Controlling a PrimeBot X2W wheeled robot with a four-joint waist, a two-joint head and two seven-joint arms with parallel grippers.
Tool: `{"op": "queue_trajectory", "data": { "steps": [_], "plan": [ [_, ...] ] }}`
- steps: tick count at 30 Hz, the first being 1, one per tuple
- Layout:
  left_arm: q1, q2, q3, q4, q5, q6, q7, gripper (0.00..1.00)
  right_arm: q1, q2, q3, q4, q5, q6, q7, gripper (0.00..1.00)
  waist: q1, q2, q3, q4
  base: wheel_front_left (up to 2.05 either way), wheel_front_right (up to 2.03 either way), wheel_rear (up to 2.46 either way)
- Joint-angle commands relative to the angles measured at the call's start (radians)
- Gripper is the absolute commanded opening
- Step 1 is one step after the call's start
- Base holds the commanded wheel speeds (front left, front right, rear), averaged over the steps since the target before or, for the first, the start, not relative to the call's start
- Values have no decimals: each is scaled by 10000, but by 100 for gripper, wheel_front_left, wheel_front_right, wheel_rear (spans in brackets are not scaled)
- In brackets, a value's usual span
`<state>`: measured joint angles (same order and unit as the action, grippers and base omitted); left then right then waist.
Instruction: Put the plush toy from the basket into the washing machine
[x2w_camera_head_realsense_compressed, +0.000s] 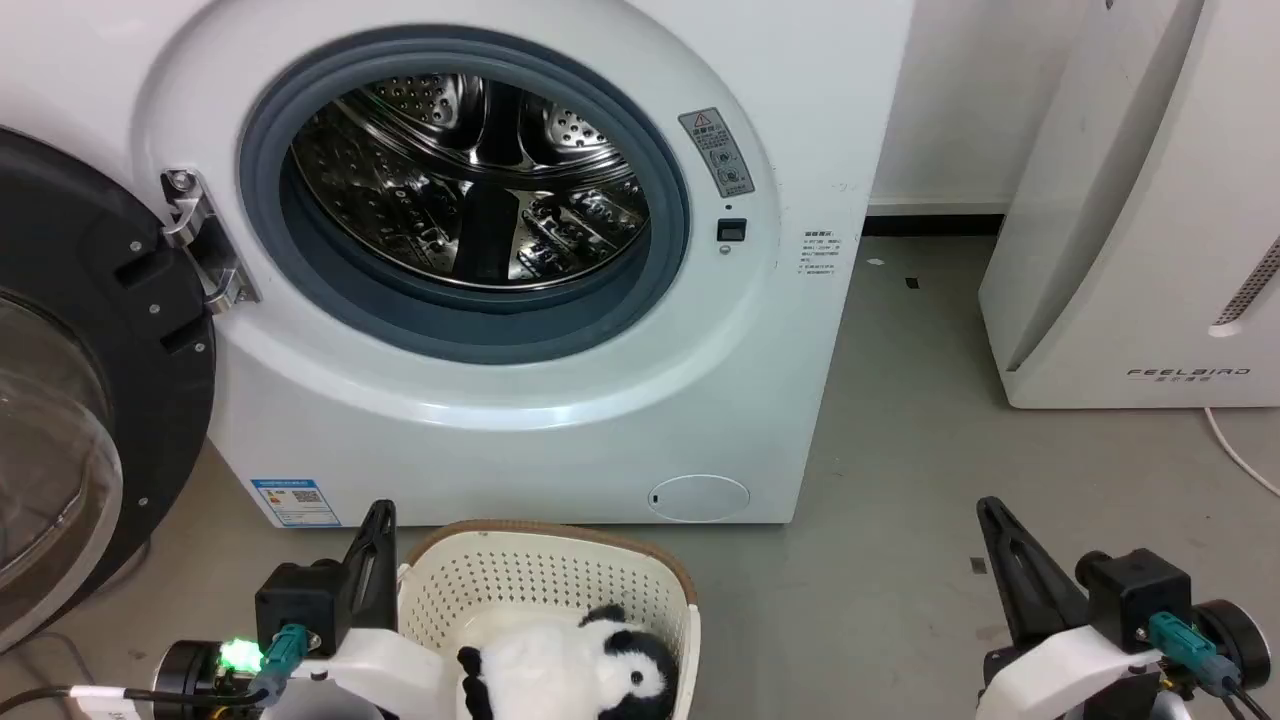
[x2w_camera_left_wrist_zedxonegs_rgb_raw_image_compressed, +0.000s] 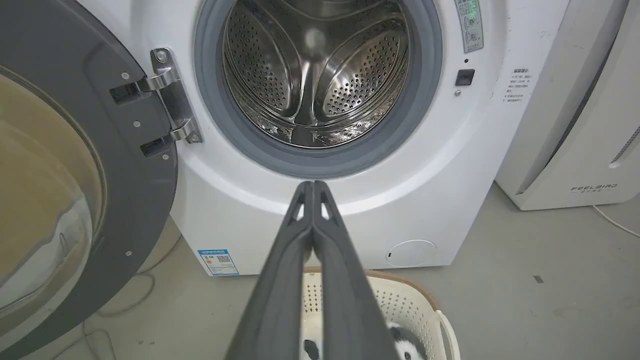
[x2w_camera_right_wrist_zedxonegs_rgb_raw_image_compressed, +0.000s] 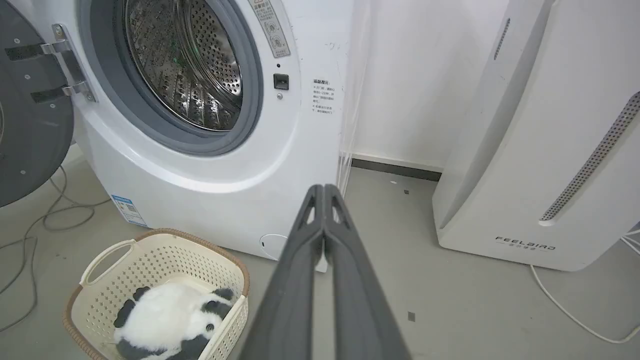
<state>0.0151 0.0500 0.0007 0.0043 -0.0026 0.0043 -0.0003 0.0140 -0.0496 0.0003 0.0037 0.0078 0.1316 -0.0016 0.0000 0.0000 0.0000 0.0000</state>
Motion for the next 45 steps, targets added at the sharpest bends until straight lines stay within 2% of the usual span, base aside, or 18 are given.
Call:
{"op": "queue_trajectory", "data": {
  "steps": [1,36,37,45],
  "plan": [
    [-151,3,-7,-43,26,-43,3,0,-140,-6,-3,-37,-78,-9,16,0,0,0,0,0,0,0,0],
    [-151,3,-7,-43,26,-43,3,0,-140,-6,-3,-37,-78,-9,16,0,0,0,0,0,0,0,0],
    [3,0,0,2,0,4,-2,100,2,0,2,0,4,0,0,100,0,0,0,0,0,0,0],
    [-47,0,-73,56,-38,141,-141,100,7,0,-107,-64,183,-1,-139,100,0,0,24,0,0,0,0]
  ]
}}
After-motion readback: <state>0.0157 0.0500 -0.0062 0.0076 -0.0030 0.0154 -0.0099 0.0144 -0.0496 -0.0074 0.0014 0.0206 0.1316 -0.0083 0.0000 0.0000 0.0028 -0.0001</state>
